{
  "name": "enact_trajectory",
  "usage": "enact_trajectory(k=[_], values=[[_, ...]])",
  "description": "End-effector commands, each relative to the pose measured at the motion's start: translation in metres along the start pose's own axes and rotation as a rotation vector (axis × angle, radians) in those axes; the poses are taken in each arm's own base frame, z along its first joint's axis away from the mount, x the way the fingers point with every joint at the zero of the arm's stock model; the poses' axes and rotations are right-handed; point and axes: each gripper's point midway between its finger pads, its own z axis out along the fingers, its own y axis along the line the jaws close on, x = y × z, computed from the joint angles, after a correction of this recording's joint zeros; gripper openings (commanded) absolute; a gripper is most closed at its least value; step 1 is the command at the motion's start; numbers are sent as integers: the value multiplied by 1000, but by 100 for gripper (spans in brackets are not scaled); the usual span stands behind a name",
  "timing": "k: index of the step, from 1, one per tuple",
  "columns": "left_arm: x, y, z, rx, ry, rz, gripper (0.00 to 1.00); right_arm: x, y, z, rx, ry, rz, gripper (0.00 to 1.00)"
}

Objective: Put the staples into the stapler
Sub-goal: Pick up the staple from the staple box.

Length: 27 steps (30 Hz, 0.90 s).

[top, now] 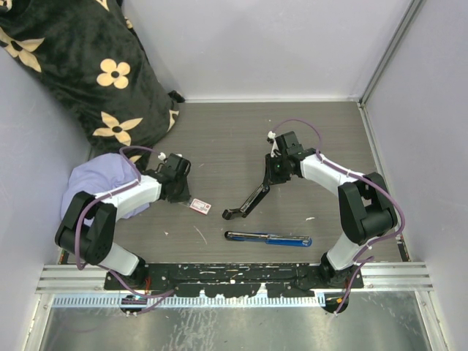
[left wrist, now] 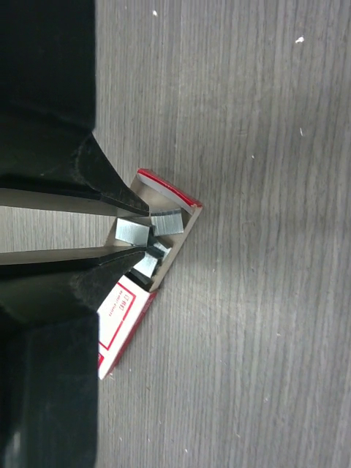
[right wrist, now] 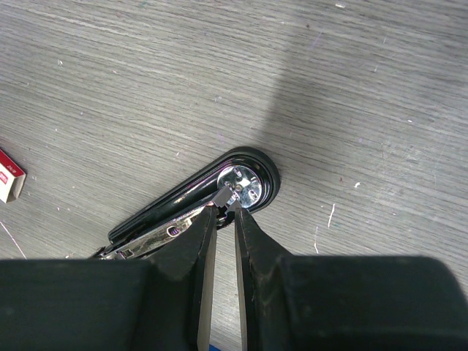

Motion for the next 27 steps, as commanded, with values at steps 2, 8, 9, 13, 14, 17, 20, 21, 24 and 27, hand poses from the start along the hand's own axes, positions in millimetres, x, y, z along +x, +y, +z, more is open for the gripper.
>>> enact_trajectory(k=[2,8,9,13,14,17,20,21,24,27], values=[[-3,1,-9,-29,0,71,26,44,-35,6,128,140,-14,20],[0,2,-8,-46,0,98,27,43,-34,6,125,138,-13,20],[0,1,-7,-39,0,98,27,43,-34,6,125,139,-13,20],[-3,-8,-5,-18,-1,105,27,44,-34,6,125,140,-12,20],[-4,-9,-4,-20,-1,111,27,44,-34,6,125,141,-13,20],[-4,-8,-3,-42,3,126,24,44,-34,5,125,139,-13,20],[-4,-6,-4,-70,-1,150,21,44,-34,5,125,138,-13,20],[-4,-5,-4,-80,-2,158,21,44,-34,6,125,138,-13,20],[-4,-4,-5,-104,-6,184,20,43,-34,6,123,138,-13,20],[-4,-4,-7,-118,-7,206,17,43,-34,6,123,140,-13,20]])
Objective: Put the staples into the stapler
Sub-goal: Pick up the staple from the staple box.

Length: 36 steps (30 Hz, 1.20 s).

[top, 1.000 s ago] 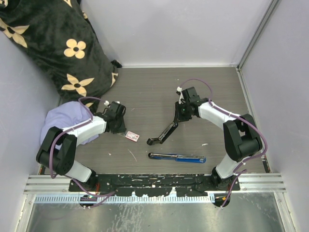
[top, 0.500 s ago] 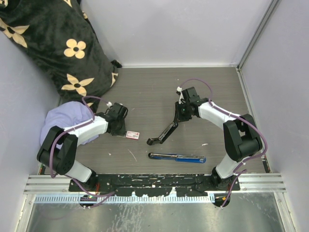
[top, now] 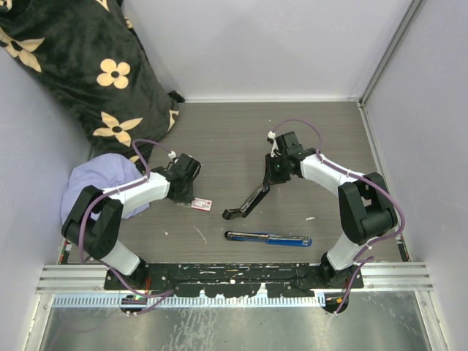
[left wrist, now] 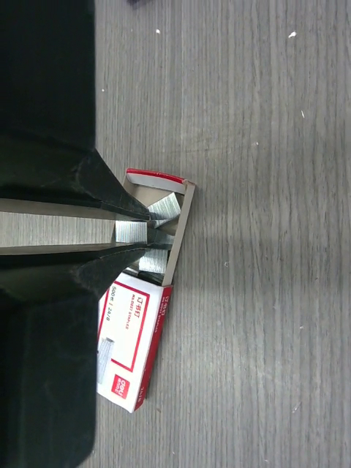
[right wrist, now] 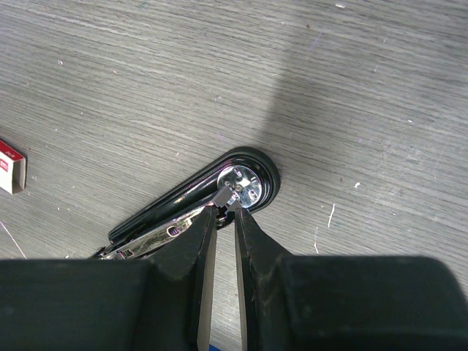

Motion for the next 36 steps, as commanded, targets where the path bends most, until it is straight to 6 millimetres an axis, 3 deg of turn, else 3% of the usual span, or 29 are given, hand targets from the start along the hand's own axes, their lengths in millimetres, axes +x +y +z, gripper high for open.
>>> enact_trajectory(k=[1,4,10,18,30,36], values=[[-14,0,-7,-40,-37,44,16,43,-34,7,123,139,-13,20],[-13,-2,-8,-34,-37,47,16,42,-34,6,122,138,-12,20],[-8,-5,-6,-27,-20,37,25,43,-33,6,121,141,-13,20],[-2,-1,-3,-53,-6,46,26,43,-33,6,120,139,-14,20],[-4,-3,0,-50,-13,46,18,44,-33,6,121,141,-13,20],[-21,-9,-21,-11,-64,40,15,45,-33,5,121,141,-12,20]])
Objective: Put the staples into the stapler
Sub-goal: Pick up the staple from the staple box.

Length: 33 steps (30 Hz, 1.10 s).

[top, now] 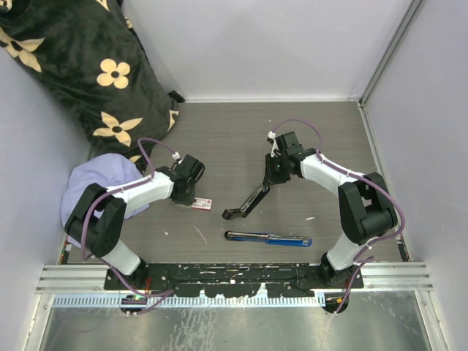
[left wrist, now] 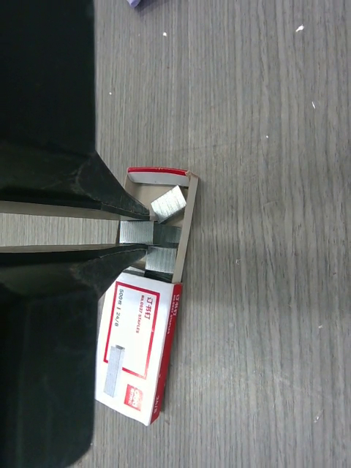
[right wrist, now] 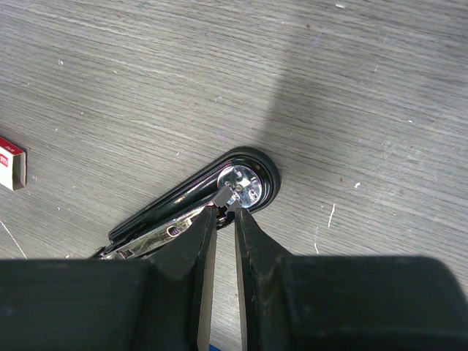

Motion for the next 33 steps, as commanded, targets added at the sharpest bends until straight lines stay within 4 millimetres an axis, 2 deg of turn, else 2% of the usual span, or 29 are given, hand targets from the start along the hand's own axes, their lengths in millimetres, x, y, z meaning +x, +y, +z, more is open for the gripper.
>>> enact_trajectory(k=[1,5,10,20,25,33], values=[[-31,-6,-27,36,-94,-19,15,45,-33,5,123,140,-13,20],[-39,-6,-43,49,-119,-11,15,43,-32,4,119,135,-15,20],[-42,-8,-52,69,-117,-5,15,44,-33,5,118,137,-14,20],[-54,-35,-77,148,-143,23,15,44,-32,4,117,137,-14,20],[-58,-68,-91,211,-164,61,15,44,-32,4,117,136,-15,20],[-55,-148,-107,313,-175,182,14,46,-32,4,116,142,-16,20]])
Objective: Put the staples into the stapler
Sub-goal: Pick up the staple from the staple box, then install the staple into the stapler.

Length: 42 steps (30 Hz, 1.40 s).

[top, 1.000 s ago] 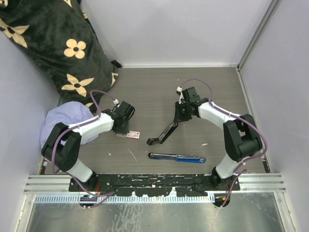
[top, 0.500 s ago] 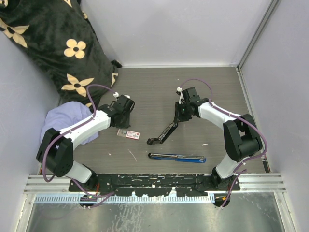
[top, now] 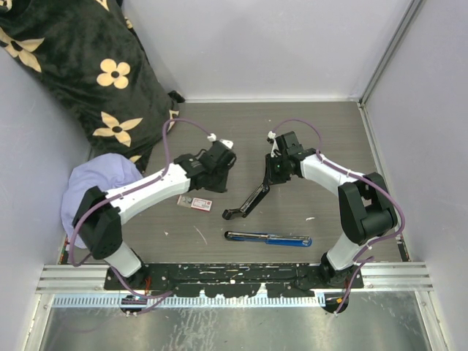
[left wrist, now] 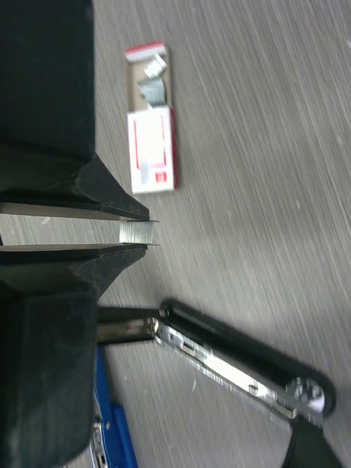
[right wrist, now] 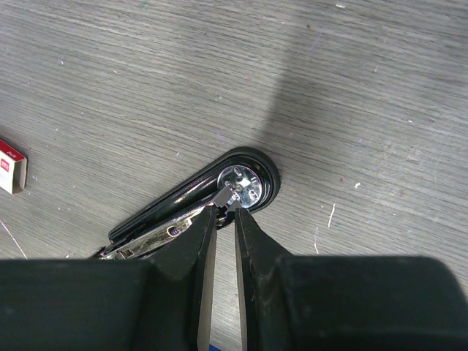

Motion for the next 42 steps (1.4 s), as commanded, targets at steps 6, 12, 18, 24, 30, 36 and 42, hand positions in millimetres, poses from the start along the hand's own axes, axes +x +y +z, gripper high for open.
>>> enact_trajectory(k=[6,12,18,24,30,36,42], values=[[-10,-93,8,130,-10,100,14,46,-32,5,115,143,-15,20],[-9,-127,15,176,-10,137,13,46,-32,4,115,143,-16,20],[-2,-131,28,171,1,141,13,45,-32,4,114,141,-17,20],[1,-126,38,146,-18,136,13,46,-32,5,113,143,-16,20],[2,-123,47,129,-34,156,14,47,-32,6,113,147,-16,20],[1,-115,53,106,-65,202,14,46,-32,5,112,145,-16,20],[3,-118,58,128,-79,219,13,47,-32,6,112,150,-15,20]])
